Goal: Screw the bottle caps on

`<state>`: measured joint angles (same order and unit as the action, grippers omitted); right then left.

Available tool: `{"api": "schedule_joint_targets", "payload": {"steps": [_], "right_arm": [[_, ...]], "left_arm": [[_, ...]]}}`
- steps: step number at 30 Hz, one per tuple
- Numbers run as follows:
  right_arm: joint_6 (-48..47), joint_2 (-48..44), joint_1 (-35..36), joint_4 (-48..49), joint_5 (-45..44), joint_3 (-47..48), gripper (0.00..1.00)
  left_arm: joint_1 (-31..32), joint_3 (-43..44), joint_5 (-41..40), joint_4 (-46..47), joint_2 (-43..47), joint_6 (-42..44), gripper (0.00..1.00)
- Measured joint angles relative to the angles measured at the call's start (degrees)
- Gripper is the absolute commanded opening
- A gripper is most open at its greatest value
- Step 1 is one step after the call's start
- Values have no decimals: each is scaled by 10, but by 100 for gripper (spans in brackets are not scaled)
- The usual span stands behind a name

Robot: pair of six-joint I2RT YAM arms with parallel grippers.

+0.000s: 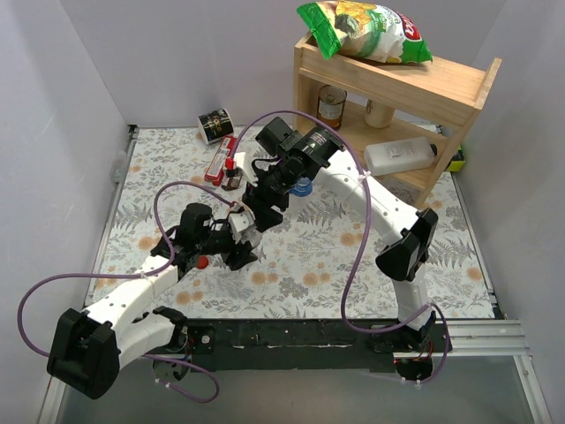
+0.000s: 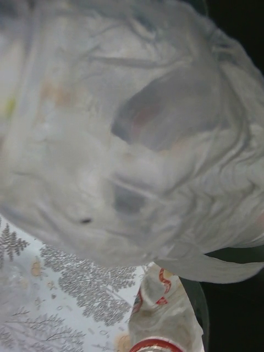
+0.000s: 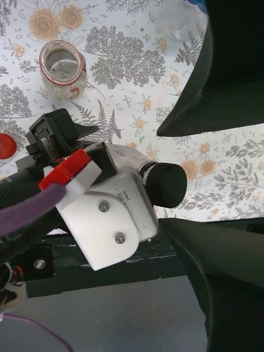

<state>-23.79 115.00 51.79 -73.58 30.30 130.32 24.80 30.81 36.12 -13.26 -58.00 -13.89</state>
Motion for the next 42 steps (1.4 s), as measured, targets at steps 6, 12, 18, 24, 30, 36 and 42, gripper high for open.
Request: {"api": "schedule_joint_targets", "payload": {"steps": [6,12,18,24,30,36,42], "right_arm": [[-54,-96,-16,22,-17,-90,77],[-171,-239,-12,47,-14,-206,71],[-306,-245,41,85,-27,-226,66],[-374,-235,70,109,-47,-245,63],[-391,-235,79,112,-56,-247,50],[-398,-230,85,108,-59,-244,28],[-289,-197,75,106,-83,-213,1]], "left_arm": [[1,20,31,6,-11,24,0],[1,85,120,-76,-70,89,0],[2,137,187,-156,-114,156,0],[5,150,204,-211,-118,193,0],[8,152,211,-230,-118,208,0],[10,153,209,-236,-118,212,0],[13,123,143,-169,-82,146,0]]}}
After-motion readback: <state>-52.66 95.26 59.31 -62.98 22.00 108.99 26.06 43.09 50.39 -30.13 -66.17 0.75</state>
